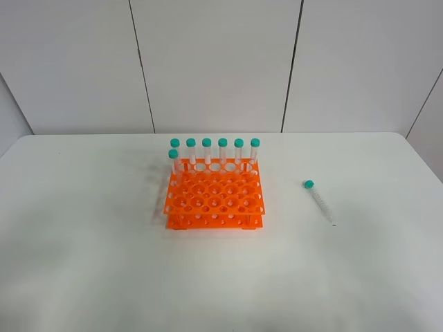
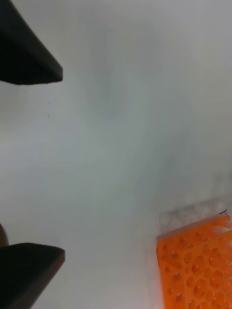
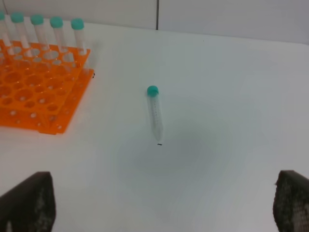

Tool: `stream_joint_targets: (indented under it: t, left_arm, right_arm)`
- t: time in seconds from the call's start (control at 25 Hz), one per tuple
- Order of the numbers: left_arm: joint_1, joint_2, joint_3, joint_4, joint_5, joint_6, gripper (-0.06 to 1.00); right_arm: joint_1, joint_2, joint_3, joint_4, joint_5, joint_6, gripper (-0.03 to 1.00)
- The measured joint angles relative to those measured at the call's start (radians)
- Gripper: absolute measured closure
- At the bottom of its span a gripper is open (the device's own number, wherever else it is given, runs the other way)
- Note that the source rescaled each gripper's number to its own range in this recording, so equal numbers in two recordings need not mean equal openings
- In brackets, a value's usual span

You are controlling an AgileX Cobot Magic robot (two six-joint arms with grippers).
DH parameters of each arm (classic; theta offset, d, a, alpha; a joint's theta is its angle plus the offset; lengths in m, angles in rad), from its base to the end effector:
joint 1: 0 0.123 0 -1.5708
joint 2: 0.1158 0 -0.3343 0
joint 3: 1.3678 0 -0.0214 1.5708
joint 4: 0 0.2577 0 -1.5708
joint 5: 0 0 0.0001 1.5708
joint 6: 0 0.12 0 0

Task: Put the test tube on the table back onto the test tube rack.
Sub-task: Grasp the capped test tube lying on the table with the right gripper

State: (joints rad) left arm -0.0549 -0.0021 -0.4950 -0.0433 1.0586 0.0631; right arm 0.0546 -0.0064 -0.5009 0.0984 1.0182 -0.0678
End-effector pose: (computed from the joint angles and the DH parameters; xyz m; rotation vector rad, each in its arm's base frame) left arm -0.0226 -0.0033 0.2661 0.1224 2.0410 -0.0467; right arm -0.0222 0.0088 0.2725 -0.1243 1.9885 0.1083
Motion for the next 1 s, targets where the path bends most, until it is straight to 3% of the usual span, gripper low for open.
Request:
stream_joint_targets:
  t: [0.52,1.0]
  left_arm:
    - [0.0,0.0,0.0,0.0,0.0,0.0,-0.06]
    - [0.0,0.0,0.0,0.0,0.0,0.0,-0.06]
  right_arm:
    - [0.0,0.053,-0.049,-0.001,-0.001,0.001,-0.03]
    - [0.0,0.898,-0.385,-0.003,-0.023,-0.026,-0.03]
